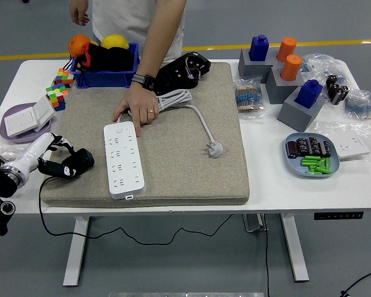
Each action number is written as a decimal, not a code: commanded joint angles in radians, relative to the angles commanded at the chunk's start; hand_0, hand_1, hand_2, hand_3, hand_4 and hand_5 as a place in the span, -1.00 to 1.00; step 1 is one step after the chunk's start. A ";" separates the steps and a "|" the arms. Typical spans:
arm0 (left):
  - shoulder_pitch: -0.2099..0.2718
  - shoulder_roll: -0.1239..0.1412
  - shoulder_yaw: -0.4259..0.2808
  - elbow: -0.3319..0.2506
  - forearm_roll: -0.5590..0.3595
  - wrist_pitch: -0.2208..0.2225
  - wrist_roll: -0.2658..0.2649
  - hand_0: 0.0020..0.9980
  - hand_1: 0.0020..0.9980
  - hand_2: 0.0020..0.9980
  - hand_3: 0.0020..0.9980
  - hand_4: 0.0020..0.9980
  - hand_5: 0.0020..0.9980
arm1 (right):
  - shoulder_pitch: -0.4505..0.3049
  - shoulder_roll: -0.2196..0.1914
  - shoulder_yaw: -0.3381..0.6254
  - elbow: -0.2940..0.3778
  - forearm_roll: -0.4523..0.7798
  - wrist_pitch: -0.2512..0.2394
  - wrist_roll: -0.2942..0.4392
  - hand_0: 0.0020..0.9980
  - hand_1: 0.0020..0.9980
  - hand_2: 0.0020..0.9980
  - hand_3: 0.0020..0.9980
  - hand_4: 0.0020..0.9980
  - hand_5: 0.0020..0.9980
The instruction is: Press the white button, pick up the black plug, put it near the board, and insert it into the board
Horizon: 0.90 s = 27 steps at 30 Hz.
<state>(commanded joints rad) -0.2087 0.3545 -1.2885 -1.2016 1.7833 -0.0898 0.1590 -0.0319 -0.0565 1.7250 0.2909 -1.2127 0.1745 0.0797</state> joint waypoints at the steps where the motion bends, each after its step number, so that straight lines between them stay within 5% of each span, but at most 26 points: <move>1: 0.000 0.000 0.001 0.001 -0.002 0.004 -0.004 0.31 0.29 0.11 -0.06 0.84 -1.00 | 0.000 0.000 0.000 0.000 0.000 0.000 0.000 0.44 0.40 0.37 0.25 0.46 -0.12; 6: 0.002 -0.001 0.001 -0.001 -0.013 0.016 -0.017 0.31 0.29 0.11 -0.06 0.84 -1.00 | -0.001 0.000 0.000 0.000 -0.001 -0.001 0.000 0.44 0.40 0.37 0.25 0.46 -0.12; 7: 0.001 -0.001 0.002 0.000 -0.015 0.017 -0.019 0.05 0.10 -0.02 -0.06 0.75 -1.00 | -0.001 0.000 0.000 0.000 -0.001 -0.001 0.000 0.44 0.40 0.37 0.24 0.46 -0.12; 24: 0.001 0.001 0.000 -0.005 -0.033 0.015 -0.012 0.10 -0.04 -0.07 -0.05 0.54 -1.00 | 0.000 -0.001 0.001 0.000 -0.003 -0.001 0.001 0.44 0.40 0.37 0.24 0.45 -0.13; 27: -0.003 0.006 0.004 -0.023 -0.035 0.015 -0.014 -0.05 -0.16 -0.14 -0.06 0.60 -1.00 | 0.000 -0.001 0.001 0.000 -0.003 -0.001 0.001 0.44 0.40 0.37 0.24 0.45 -0.13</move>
<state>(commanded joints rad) -0.2115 0.3604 -1.2844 -1.2245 1.7482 -0.0753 0.1450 -0.0315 -0.0570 1.7257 0.2912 -1.2153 0.1734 0.0807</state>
